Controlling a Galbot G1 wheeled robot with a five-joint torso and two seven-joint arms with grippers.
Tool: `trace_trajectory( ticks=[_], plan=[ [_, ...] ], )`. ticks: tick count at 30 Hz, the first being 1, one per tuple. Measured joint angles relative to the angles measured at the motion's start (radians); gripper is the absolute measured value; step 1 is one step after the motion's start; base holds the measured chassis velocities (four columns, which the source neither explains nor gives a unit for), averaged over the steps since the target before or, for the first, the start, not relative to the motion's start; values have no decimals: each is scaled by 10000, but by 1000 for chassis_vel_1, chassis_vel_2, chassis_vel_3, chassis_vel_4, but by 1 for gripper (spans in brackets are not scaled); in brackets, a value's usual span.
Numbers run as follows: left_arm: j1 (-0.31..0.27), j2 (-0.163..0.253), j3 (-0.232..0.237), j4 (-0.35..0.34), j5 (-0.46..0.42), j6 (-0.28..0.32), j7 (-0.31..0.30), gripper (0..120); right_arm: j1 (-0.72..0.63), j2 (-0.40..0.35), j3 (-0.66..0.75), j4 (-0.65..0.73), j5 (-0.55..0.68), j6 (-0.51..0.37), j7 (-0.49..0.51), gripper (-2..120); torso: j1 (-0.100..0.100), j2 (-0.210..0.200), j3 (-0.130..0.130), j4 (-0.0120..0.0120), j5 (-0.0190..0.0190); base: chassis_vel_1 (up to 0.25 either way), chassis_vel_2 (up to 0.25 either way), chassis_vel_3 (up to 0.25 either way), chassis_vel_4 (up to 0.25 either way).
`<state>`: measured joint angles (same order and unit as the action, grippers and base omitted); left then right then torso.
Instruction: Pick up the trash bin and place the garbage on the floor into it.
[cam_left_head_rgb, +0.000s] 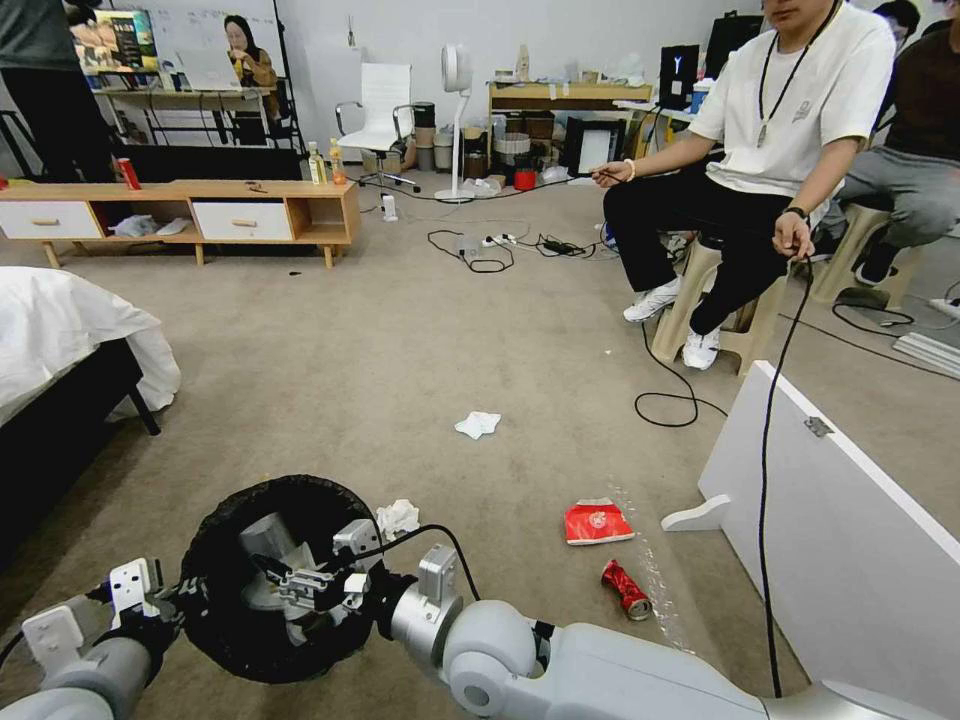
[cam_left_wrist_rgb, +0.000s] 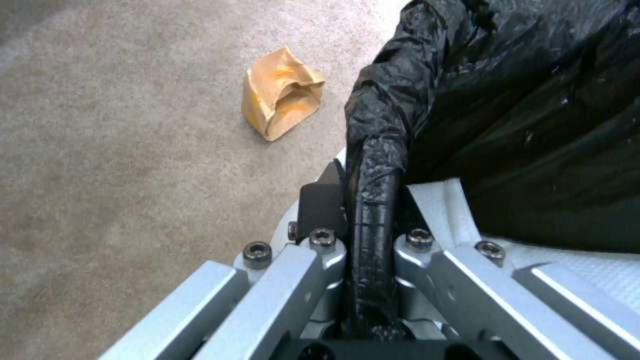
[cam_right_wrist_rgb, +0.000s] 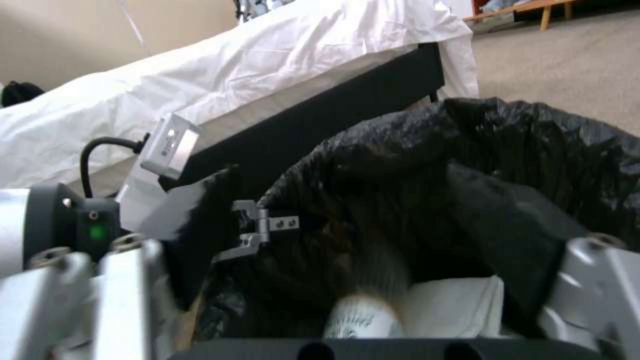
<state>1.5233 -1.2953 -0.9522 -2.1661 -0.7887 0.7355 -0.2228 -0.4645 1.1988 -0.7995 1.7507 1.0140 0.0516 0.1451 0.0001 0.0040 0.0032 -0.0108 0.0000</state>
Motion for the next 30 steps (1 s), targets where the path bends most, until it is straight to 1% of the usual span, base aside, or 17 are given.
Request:
trace_trajectory(
  ticks=[2,9,12,14,15,17,18,21,22,24,25,26,27,28,30],
  plan=[
    [20,-1,-1,1,0,0,2,3,-3,-4,48,76,0,1,15,97,0,0,0,0,0,0,0,0,0],
    [62,-17,-23,-14,3,0,5,3,-7,5,317,232,12,1,80,100,0,0,0,0,0,0,0,0,0],
    [86,-21,-33,-45,7,0,6,3,-14,50,738,415,20,0,125,100,0,0,0,0,0,0,0,0,0],
    [89,-22,-52,-62,7,0,9,3,31,168,1476,673,100,-12,137,100,0,0,1,0,0,0,0,0,0],
    [89,-22,-52,-62,7,0,9,3,31,168,1476,673,100,-12,137,100,0,0,1,0,0,0,0,0,0],
    [110,-22,-72,-89,7,0,9,3,200,254,2410,897,220,-24,110,100,0,0,1,2,0,0,0,0,0],
    [110,-22,-72,-89,7,0,9,3,200,254,2410,897,220,-24,110,100,0,0,1,2,0,0,0,0,0],
    [157,-46,-100,-145,29,0,11,3,458,113,3873,1206,402,-17,-80,100,0,0,0,2,1,0,0,0,0],
    [157,-46,-100,-145,29,0,11,3,458,113,3873,1206,402,-17,-80,100,0,0,0,2,1,0,0,0,0],
    [211,-77,-140,-186,65,0,12,3,491,-205,4819,1487,623,-15,-132,100,0,0,0,-1,1,0,0,0,0],
    [211,-77,-140,-186,65,0,12,3,491,-205,4819,1487,623,-15,-132,100,0,0,0,-1,1,0,0,0,0],
    [247,-85,-186,-222,77,0,13,3,388,-505,5490,1712,745,-37,-140,100,0,-1,1,0,2,0,0,0,0],
    [247,-85,-186,-222,77,0,13,3,388,-505,5490,1712,745,-37,-140,100,0,-1,1,0,2,0,0,0,0],
    [278,-92,-242,-278,83,0,15,3,217,-855,6162,1947,823,-59,-129,100,0,0,0,4,2,0,0,0,0],
    [302,-111,-310,-352,100,0,20,3,-260,-1517,7255,2383,764,-280,-16,100,0,-1,1,0,6,0,0,0,0]
  ],
)
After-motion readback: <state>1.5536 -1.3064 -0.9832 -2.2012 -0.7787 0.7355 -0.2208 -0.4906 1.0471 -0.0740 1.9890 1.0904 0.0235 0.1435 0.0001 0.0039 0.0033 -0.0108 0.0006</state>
